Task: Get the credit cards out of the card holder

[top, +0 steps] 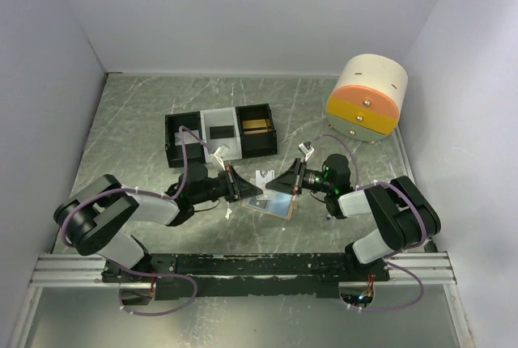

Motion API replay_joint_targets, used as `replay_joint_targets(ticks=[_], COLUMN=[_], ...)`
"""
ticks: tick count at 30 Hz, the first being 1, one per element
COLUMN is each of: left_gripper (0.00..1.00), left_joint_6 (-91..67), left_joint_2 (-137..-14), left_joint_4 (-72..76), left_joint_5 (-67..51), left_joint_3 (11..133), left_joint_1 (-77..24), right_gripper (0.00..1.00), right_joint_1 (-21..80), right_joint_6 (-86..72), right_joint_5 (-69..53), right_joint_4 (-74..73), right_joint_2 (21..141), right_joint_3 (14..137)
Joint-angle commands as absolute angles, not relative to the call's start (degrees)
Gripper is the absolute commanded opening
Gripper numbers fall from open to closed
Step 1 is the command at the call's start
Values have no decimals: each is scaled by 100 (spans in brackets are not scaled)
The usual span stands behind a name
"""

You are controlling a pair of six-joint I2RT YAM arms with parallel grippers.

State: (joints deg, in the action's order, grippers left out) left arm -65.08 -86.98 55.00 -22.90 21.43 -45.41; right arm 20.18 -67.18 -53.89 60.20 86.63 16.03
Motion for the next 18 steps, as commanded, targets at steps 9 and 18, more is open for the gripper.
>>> replay_joint_targets(ticks=[9, 18], left_gripper=[36, 68], left_joint_6=[-5815, -5129], left_joint_2=[-7988, -7450], left_joint_4=[4358, 2827], left_joint_5=[-1996, -1449], left_joint_3=[2293, 2616], left_joint_1=[-4565, -4566], right_gripper=[0, 0], right_joint_1=[2059, 2057], right_joint_6=[-6586, -5494], right_joint_5=[-5640, -5195], right_joint_4=[6028, 4193], right_joint_2=[8469, 7891], right_joint_3=[1803, 2129])
